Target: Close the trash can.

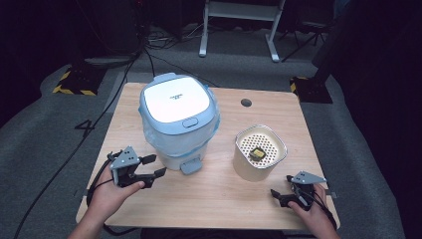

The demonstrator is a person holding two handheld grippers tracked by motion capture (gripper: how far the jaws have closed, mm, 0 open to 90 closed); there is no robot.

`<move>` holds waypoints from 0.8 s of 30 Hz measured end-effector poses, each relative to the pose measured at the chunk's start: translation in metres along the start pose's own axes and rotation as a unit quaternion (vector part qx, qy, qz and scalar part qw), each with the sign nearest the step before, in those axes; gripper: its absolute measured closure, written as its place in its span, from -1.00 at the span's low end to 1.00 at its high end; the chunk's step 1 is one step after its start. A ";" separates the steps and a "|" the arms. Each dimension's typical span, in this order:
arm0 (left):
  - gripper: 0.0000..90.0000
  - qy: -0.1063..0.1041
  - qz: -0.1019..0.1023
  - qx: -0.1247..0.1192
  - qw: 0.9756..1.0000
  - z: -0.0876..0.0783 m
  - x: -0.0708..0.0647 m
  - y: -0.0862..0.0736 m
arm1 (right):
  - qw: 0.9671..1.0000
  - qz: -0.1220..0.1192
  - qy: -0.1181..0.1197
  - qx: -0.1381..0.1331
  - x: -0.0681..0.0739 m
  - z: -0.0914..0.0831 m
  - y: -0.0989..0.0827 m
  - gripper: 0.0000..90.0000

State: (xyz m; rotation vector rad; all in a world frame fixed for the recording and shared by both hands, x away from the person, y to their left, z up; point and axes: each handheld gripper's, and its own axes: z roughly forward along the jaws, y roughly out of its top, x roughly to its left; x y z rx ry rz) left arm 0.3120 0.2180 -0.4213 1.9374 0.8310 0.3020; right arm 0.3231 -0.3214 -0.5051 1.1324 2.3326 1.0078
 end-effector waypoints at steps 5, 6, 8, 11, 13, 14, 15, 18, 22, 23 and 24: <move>-0.12 -0.003 -0.006 0.016 1.000 0.012 0.003 -0.014 | 1.000 0.000 0.000 0.000 0.000 0.000 0.000 -0.74; -0.13 -0.003 -0.007 0.019 1.000 0.015 0.003 -0.017 | 1.000 0.000 0.000 0.000 0.000 0.000 0.000 -0.74; -0.14 -0.003 -0.006 0.031 0.999 0.020 0.004 -0.022 | 1.000 0.000 0.000 0.000 0.000 0.000 0.000 -0.74; -0.17 0.003 -0.008 0.042 0.999 0.028 0.006 -0.031 | 1.000 0.000 0.000 0.000 0.000 0.000 0.000 -0.74; -0.19 0.007 -0.012 0.052 0.999 0.032 0.007 -0.036 | 1.000 0.000 0.000 0.000 0.000 0.000 0.000 -0.74; -0.20 0.007 -0.014 0.056 0.998 0.033 0.008 -0.038 | 1.000 0.000 0.000 0.000 0.000 0.000 0.000 -0.74; -0.21 0.010 -0.014 0.058 0.998 0.035 0.008 -0.041 | 1.000 0.000 0.000 0.000 0.000 0.000 0.000 -0.74; -0.23 0.019 -0.009 0.076 0.997 0.038 0.011 -0.047 | 1.000 0.000 0.000 0.000 0.000 0.000 0.000 -0.74; -0.26 0.040 0.003 0.097 0.994 0.042 0.016 -0.052 | 1.000 0.000 0.000 0.000 0.000 0.000 0.000 -0.74; -0.26 0.042 0.000 0.099 0.994 0.042 0.017 -0.053 | 1.000 0.000 0.000 0.000 0.000 0.000 0.000 -0.74; -0.27 0.045 0.001 0.099 0.994 0.043 0.019 -0.055 | 1.000 0.000 0.000 0.000 0.000 0.000 0.000 -0.74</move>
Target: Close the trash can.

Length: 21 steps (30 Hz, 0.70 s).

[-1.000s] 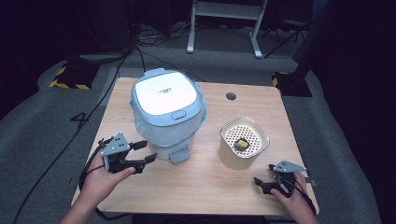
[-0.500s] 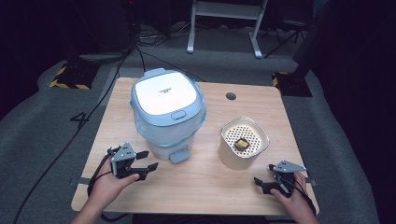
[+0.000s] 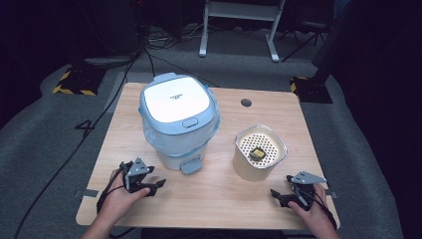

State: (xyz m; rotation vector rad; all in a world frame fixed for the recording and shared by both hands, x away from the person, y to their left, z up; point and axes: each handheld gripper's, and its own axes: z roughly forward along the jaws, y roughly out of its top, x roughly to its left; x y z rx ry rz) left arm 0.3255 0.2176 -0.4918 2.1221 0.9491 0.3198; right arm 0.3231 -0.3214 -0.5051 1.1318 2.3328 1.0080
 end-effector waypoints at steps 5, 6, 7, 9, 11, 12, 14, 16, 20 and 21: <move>-0.32 0.019 0.014 0.026 0.999 0.004 0.004 -0.006 | 1.000 0.000 0.000 0.000 0.000 0.000 0.000 -0.74; -0.34 0.022 0.019 0.031 0.999 0.004 0.005 -0.007 | 1.000 0.000 0.000 0.000 0.000 0.000 0.000 -0.74; -0.35 0.021 0.017 0.034 0.999 0.005 0.005 -0.008 | 1.000 0.000 0.000 0.000 0.000 0.000 0.000 -0.74; -0.40 0.024 0.013 0.032 0.999 0.007 0.007 -0.008 | 1.000 0.000 0.000 0.000 0.000 0.000 0.000 -0.74; -0.45 0.031 0.008 0.032 0.999 0.008 0.009 -0.008 | 1.000 0.000 0.000 0.000 0.000 0.000 0.000 -0.74; -0.50 0.034 0.006 0.033 0.999 0.008 0.010 -0.008 | 1.000 0.000 0.000 0.000 0.000 0.000 0.000 -0.74; -0.62 0.038 -0.002 0.033 0.999 0.010 0.011 -0.008 | 1.000 0.000 0.000 0.000 0.000 0.000 0.000 -0.74; -0.64 0.038 -0.002 0.034 0.999 0.010 0.011 -0.008 | 1.000 0.000 0.000 0.000 0.000 0.000 0.000 -0.74; -0.65 0.039 -0.003 0.034 0.999 0.010 0.010 -0.008 | 1.000 0.000 0.000 0.000 0.000 0.000 0.000 -0.74; -0.65 0.040 -0.004 0.033 0.999 0.010 0.010 -0.008 | 1.000 0.000 0.000 0.000 0.000 0.000 0.000 -0.74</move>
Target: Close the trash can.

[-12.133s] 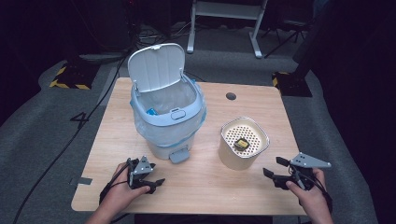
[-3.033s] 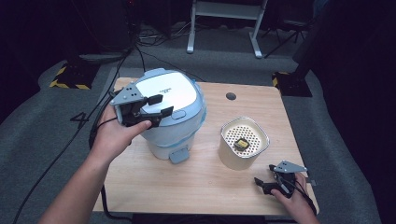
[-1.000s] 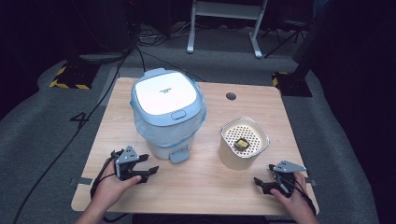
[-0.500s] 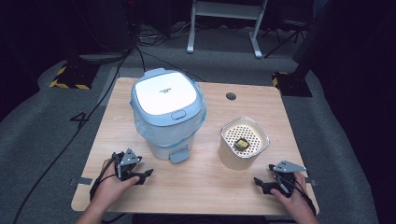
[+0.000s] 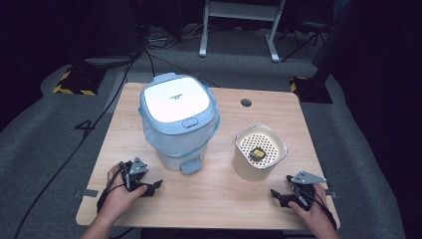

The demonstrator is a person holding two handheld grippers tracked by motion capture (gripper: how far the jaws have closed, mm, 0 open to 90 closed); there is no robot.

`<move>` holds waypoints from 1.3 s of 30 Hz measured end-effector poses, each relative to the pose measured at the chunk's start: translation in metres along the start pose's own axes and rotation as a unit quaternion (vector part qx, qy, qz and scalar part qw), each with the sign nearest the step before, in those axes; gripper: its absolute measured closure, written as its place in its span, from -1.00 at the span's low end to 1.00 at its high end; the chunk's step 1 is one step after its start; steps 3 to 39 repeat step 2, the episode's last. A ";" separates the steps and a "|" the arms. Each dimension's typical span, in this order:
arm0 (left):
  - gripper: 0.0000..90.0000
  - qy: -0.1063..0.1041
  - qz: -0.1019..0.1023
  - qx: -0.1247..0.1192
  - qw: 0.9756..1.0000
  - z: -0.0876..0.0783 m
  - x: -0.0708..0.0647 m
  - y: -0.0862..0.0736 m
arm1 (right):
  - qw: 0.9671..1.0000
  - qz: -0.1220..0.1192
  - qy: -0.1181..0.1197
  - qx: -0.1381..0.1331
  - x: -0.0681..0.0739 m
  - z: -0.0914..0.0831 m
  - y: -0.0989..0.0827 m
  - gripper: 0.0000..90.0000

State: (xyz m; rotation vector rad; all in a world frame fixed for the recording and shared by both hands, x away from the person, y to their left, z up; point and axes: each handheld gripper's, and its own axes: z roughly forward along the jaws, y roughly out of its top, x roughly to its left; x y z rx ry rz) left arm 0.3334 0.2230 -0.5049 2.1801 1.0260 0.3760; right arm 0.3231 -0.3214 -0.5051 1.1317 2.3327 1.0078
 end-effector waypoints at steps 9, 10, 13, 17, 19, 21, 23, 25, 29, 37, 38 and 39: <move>-0.65 0.004 -0.002 0.000 1.000 0.000 -0.001 0.000 | 1.000 0.000 0.000 0.000 0.000 0.000 0.000 -0.74; -0.65 0.004 -0.002 0.000 1.000 0.000 -0.001 0.000 | 1.000 0.000 0.000 0.000 0.000 0.000 0.000 -0.74; -0.65 0.004 -0.002 0.000 1.000 0.000 -0.001 0.000 | 1.000 0.000 0.000 0.000 0.000 0.000 0.000 -0.74; -0.65 0.004 -0.002 0.000 1.000 0.000 -0.001 0.000 | 1.000 0.000 0.000 0.000 0.000 0.000 0.000 -0.74; -0.65 0.004 -0.002 0.000 1.000 0.000 -0.001 0.000 | 1.000 0.000 0.000 0.000 0.000 0.000 0.000 -0.74; -0.65 0.004 -0.002 0.000 1.000 0.000 -0.001 0.000 | 1.000 0.000 0.000 0.000 0.000 0.000 0.000 -0.74; -0.65 0.004 -0.002 0.000 1.000 0.000 -0.001 0.000 | 1.000 0.000 0.000 0.000 0.000 0.000 0.000 -0.74; -0.65 0.004 -0.002 0.000 1.000 0.000 -0.001 0.000 | 1.000 0.000 0.000 0.000 0.000 0.000 0.000 -0.74; -0.65 0.004 -0.002 0.000 1.000 0.000 -0.001 0.000 | 1.000 0.000 0.000 0.000 0.000 0.000 0.000 -0.74; -0.65 0.004 -0.002 0.000 1.000 0.000 -0.001 0.000 | 1.000 0.000 0.000 0.000 0.000 0.000 0.000 -0.74; -0.65 0.004 -0.002 0.000 1.000 0.000 -0.001 0.000 | 1.000 0.000 0.000 0.000 0.000 0.000 0.000 -0.74; -0.65 0.004 -0.002 0.000 1.000 0.000 -0.001 0.000 | 1.000 0.000 0.000 0.000 0.000 0.000 0.000 -0.74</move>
